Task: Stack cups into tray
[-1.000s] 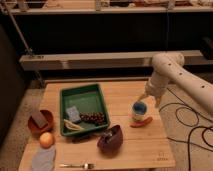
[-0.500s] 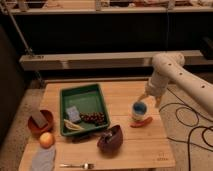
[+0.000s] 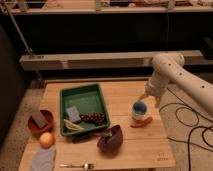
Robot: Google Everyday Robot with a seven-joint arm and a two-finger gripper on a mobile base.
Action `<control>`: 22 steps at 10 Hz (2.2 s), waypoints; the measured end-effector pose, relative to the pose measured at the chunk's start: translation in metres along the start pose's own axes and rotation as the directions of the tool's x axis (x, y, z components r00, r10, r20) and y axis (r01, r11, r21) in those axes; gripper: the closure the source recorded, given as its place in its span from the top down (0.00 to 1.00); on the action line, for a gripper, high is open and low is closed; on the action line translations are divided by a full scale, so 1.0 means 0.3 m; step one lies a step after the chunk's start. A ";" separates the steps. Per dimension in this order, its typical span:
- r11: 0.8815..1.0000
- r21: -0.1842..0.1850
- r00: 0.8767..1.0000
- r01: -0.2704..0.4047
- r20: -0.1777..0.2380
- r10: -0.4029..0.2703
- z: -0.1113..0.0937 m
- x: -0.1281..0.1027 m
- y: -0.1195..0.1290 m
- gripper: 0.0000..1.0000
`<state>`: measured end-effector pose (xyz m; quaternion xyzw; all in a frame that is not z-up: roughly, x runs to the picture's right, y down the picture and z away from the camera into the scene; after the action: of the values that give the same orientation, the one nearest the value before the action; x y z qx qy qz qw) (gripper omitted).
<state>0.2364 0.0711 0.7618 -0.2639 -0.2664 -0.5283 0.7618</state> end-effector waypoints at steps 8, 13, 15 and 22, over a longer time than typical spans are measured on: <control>0.998 -0.043 0.999 0.038 0.031 -0.037 0.060 -0.026 0.043 0.59; 0.998 -0.067 0.999 0.019 0.049 -0.016 0.112 -0.032 0.073 0.59; 0.998 -0.069 0.998 0.012 0.059 -0.008 0.156 -0.033 0.094 0.59; 0.999 -0.016 0.998 0.033 0.063 -0.032 0.218 -0.027 0.102 0.59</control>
<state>0.2547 0.1305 0.7997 -0.2825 -0.2898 -0.5345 0.7420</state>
